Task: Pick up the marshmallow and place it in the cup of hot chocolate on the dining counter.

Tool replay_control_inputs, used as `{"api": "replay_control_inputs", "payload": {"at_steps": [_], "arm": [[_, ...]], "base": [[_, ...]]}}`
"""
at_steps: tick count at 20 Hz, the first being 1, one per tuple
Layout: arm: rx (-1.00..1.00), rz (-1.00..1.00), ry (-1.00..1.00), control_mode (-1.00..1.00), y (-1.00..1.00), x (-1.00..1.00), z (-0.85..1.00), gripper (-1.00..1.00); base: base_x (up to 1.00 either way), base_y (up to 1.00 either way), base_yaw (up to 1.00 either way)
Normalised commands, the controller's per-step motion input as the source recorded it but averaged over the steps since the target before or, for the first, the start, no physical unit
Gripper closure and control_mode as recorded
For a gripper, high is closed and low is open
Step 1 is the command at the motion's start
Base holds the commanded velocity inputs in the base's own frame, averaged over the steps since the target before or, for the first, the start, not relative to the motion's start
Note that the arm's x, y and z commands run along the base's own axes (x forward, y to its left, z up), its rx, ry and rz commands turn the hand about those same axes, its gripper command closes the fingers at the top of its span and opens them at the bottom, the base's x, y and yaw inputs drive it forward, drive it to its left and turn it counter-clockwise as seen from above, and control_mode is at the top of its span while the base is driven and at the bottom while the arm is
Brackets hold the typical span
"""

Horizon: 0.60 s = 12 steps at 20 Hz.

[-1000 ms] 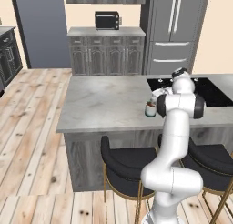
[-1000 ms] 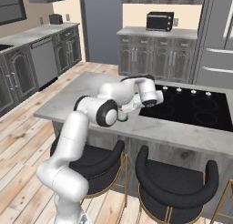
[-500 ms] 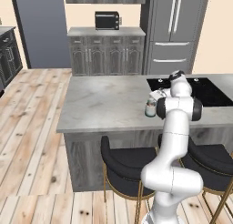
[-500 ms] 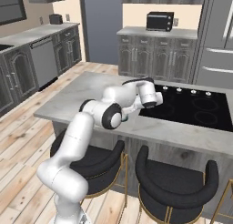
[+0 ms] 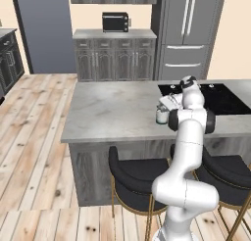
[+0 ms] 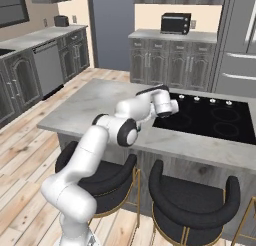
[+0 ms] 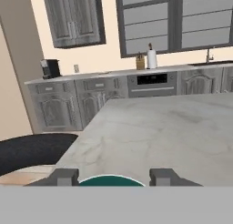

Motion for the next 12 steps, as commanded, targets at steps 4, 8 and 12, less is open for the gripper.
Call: {"api": "replay_control_inputs", "payload": {"at_steps": [4, 8, 12], "arm": [[0.00, 0.00, 0.00, -1.00, -0.16, 0.25, 0.00, -1.00], [0.00, 0.00, 0.00, -1.00, -0.03, -0.01, 0.00, -1.00], [0.00, -0.01, -0.01, -1.00, 0.08, -0.02, 0.01, -1.00]], "base": [[0.00, 0.00, 0.00], [0.00, 0.00, 0.00], [0.00, 0.00, 0.00]]}}
